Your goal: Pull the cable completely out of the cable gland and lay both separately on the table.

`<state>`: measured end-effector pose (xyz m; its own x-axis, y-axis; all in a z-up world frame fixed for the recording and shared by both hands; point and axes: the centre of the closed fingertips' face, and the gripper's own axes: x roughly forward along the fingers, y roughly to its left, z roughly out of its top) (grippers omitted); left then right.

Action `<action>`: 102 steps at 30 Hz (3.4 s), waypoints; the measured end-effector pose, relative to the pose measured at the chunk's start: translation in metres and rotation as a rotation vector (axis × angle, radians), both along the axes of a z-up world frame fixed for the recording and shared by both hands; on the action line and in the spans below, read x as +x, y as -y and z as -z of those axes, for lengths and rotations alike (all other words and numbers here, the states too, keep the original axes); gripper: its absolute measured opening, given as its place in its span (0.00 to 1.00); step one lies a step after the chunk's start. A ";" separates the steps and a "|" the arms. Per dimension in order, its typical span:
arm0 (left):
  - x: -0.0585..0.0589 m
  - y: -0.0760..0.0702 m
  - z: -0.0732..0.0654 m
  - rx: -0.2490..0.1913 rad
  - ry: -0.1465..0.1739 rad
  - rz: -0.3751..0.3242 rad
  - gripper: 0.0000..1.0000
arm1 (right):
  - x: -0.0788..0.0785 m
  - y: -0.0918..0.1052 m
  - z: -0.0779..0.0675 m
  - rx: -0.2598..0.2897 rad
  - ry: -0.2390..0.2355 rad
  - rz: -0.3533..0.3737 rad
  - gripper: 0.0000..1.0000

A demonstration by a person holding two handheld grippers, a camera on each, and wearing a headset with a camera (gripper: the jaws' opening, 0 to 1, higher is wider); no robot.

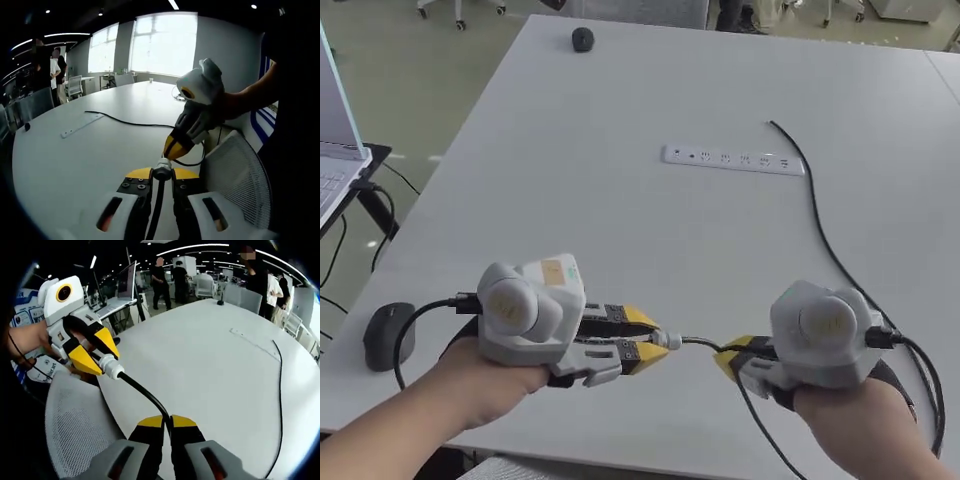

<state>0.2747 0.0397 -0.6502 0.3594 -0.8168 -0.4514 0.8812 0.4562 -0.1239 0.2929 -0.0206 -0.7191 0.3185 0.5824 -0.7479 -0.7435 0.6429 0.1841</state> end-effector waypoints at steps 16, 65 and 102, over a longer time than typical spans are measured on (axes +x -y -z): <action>-0.001 -0.003 0.001 -0.003 -0.002 -0.005 0.15 | -0.001 0.011 0.011 -0.016 -0.026 0.030 0.00; 0.003 -0.003 0.002 0.001 -0.002 0.001 0.15 | -0.012 -0.056 -0.044 -0.078 0.309 -0.381 0.00; 0.005 -0.008 0.000 -0.006 0.002 -0.016 0.15 | 0.005 0.001 -0.002 -0.020 0.062 -0.039 0.00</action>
